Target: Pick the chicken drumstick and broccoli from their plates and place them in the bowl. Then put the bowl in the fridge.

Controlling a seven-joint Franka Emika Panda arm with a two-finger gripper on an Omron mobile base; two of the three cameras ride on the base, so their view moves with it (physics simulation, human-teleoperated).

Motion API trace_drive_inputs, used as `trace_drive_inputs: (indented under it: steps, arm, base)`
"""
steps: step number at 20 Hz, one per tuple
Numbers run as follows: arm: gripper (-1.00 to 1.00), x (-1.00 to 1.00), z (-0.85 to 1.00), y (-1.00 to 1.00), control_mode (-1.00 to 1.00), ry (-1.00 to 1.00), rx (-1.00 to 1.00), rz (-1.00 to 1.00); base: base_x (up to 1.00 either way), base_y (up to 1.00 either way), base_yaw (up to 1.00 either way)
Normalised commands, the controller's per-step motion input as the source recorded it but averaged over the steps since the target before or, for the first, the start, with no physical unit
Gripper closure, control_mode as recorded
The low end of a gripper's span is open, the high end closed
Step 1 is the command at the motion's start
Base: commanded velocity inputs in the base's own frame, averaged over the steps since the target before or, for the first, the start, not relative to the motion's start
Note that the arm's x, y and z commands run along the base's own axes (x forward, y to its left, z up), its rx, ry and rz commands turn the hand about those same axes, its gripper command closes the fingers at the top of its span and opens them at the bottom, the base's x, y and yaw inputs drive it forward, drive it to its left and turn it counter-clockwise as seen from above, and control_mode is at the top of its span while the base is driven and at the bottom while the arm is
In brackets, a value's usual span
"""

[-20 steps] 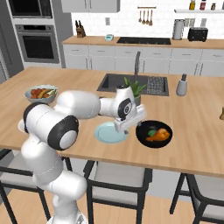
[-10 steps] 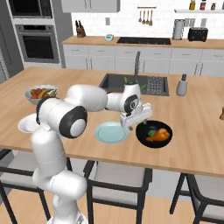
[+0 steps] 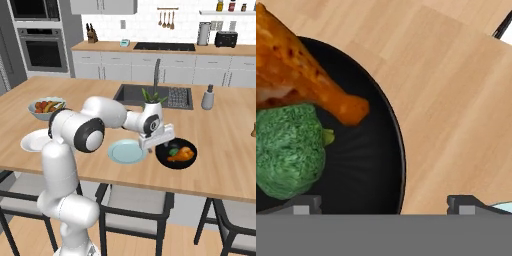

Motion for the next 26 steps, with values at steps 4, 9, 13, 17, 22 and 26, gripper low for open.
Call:
trace_drive_inputs:
  steps: [4, 9, 13, 17, 22, 26]
  arm:
    - [-1.00, 0.20, -0.31, 0.00, -1.00, 0.00, 0.00, -0.06]
    - [-1.00, 0.20, -0.32, 0.00, -1.00, 0.00, 0.00, -0.05]
    - [-1.00, 0.14, -0.25, 0.00, -1.00, 0.00, 0.00, -0.05]
    - [-1.00, 0.12, -0.20, 0.00, -1.00, 0.00, 0.00, -0.04]
    - [-1.00, 0.10, -0.08, 0.00, -1.00, 0.00, 0.00, -0.01]
    - [1.00, 0.02, -0.04, 0.00, -1.00, 0.00, 0.00, 0.00]
  base:
    - [0.00, 0.00, 0.00]
    - [0.00, 0.00, 0.00]
    - [0.00, 0.00, 0.00]
    - [0.00, 0.00, 0.00]
    - [0.00, 0.00, 0.00]
    - [0.00, 0.00, 0.00]
